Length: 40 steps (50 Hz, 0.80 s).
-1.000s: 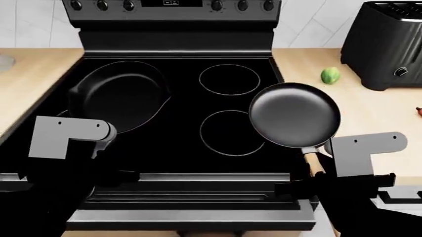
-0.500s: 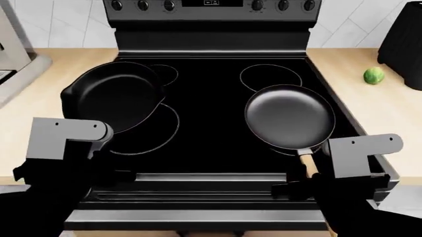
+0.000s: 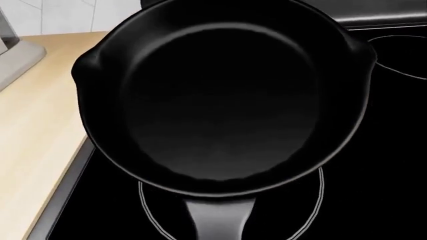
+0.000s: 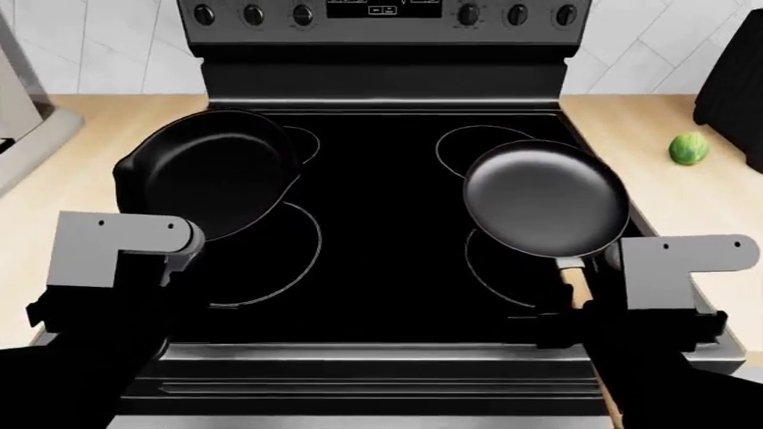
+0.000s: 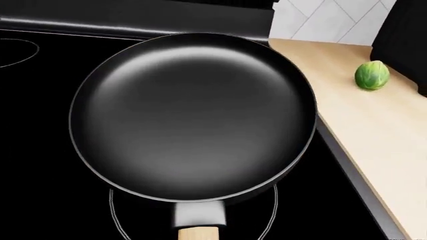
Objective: Place both pans onto different burners. Then place the brussel sprout and the sausage on different pans.
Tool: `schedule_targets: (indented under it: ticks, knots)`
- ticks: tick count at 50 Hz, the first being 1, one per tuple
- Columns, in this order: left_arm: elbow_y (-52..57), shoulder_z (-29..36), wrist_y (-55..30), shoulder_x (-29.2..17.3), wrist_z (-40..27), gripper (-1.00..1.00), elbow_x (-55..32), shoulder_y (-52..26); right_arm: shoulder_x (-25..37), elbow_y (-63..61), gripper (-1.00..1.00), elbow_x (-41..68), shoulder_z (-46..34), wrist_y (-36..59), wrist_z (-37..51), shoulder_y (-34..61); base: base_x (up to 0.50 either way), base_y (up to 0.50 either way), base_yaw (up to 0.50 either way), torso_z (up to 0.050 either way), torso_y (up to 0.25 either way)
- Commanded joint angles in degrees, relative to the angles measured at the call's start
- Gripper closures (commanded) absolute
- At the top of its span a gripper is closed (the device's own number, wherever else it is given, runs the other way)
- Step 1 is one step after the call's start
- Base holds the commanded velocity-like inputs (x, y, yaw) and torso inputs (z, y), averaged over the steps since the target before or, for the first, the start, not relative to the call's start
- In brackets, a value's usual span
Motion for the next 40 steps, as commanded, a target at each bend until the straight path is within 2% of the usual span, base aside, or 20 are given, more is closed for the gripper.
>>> schedule_targets:
  ticks: [1, 4, 18, 38, 39, 40]
  knots:
    - [-0.01, -0.80, 0.75, -0.29, -0.09, 1.00, 1.24, -1.36, 0.34, 1.17, 1.00, -3.59, 2.13, -1.35, -1.74, -0.08, 0.00, 0.00, 0.00, 0.000, 0.011]
    - [0.52, -0.95, 1.25, 0.05, 1.40, 1.00, 3.41, 0.25, 0.40, 2.02, 1.00, -4.73, 2.32, -2.23, -2.94, -1.52, 0.00, 0.00, 0.00, 0.000, 0.003]
    - [-0.19, 0.17, 1.23, -0.20, 0.19, 1.00, 2.17, -1.07, -0.20, 5.83, 1.00, -10.94, 1.96, -6.77, -7.91, -6.62, 0.00, 0.00, 0.00, 0.001, 0.003]
    - [-0.63, 0.57, 2.05, -0.53, 0.67, 1.00, 2.69, -0.70, -1.03, 8.56, 1.00, -14.00, -0.05, -8.54, -10.22, -7.88, 0.00, 0.00, 0.00, 0.001, 0.004]
    - [-0.66, 0.57, 2.11, -0.54, 0.74, 1.00, 2.79, -0.67, -1.01, 8.64, -1.00, -13.90, -0.10, -8.43, -10.21, -7.75, 0.00, 0.00, 0.00, 0.000, 0.000]
    - [-0.67, 0.59, 2.16, -0.55, 0.79, 1.00, 2.84, -0.62, -1.00, 8.70, -1.00, -13.88, -0.14, -8.40, -10.25, -7.69, 0.00, 0.00, 0.00, 0.000, 0.000]
